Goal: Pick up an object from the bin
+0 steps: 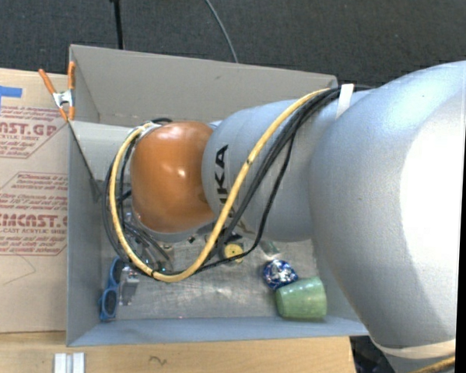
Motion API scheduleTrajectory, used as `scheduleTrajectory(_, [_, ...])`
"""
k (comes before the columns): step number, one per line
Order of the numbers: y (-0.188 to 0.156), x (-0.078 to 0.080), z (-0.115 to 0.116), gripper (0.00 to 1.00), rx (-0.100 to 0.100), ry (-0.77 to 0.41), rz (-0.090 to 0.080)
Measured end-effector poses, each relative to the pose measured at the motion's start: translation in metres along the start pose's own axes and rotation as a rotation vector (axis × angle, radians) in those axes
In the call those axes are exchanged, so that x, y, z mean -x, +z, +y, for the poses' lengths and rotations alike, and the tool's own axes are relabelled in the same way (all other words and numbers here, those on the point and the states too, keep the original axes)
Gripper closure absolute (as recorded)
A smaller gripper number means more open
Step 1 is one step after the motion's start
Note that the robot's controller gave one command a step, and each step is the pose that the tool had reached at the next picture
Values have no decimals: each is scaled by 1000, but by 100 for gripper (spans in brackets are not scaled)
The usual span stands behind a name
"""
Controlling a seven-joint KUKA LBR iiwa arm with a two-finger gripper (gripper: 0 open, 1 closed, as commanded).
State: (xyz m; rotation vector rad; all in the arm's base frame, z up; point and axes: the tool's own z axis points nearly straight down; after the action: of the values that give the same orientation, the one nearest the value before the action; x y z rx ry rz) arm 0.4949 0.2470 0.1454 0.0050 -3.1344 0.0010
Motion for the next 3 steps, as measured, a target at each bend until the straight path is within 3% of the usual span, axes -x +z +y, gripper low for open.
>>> scheduleTrajectory(1, [73,-2,-10,0,0,81,-4])
scheduleTrajectory(2, [70,-1,-9,100,2,79,-5])
scheduleTrajectory(3, [-8,17,-23,100,5,108,-15])
